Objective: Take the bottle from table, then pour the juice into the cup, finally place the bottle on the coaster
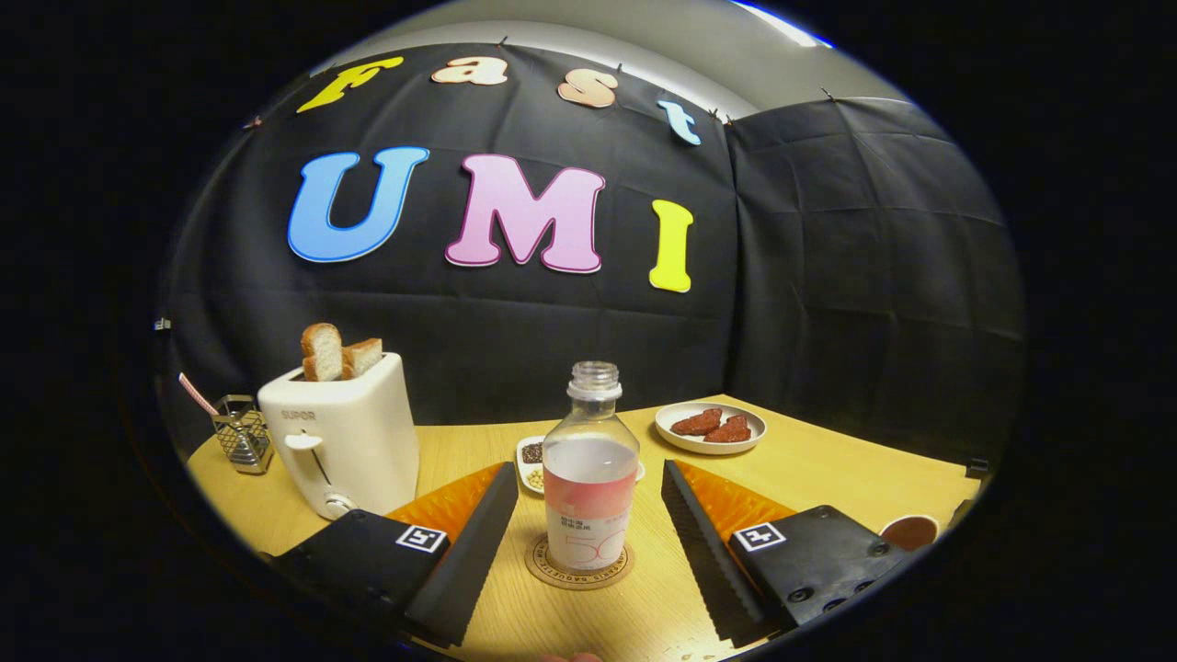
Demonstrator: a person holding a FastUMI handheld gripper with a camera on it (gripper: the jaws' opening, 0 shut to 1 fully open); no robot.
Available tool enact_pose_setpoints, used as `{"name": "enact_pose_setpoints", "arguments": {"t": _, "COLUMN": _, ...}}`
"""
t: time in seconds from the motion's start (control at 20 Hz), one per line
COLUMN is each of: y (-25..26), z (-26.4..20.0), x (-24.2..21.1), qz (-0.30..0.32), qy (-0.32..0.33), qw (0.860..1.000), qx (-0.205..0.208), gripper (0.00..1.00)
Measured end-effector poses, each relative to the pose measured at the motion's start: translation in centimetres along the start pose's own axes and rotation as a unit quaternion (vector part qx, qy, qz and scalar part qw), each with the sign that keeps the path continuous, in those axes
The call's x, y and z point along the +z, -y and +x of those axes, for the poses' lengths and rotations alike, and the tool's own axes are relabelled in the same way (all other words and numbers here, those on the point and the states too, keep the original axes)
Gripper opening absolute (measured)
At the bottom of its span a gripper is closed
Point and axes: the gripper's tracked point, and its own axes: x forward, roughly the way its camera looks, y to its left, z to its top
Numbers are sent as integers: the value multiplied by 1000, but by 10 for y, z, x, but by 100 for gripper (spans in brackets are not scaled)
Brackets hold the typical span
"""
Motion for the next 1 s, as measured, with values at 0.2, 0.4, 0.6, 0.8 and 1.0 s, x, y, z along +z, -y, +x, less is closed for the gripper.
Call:
{"name": "enact_pose_setpoints", "arguments": {"t": 0.2, "y": 0, "z": -30, "x": 29, "qz": -7, "qy": 17, "qw": 1000, "qx": 23, "gripper": 97}}
{"name": "enact_pose_setpoints", "arguments": {"t": 0.4, "y": -6, "z": -62, "x": 56, "qz": 9, "qy": 25, "qw": 998, "qx": 55, "gripper": 97}}
{"name": "enact_pose_setpoints", "arguments": {"t": 0.6, "y": -5, "z": -92, "x": 72, "qz": 18, "qy": 25, "qw": 997, "qx": 74, "gripper": 97}}
{"name": "enact_pose_setpoints", "arguments": {"t": 0.8, "y": -5, "z": -122, "x": 86, "qz": 27, "qy": 24, "qw": 995, "qx": 88, "gripper": 97}}
{"name": "enact_pose_setpoints", "arguments": {"t": 1.0, "y": -8, "z": -147, "x": 109, "qz": 26, "qy": 34, "qw": 992, "qx": 119, "gripper": 97}}
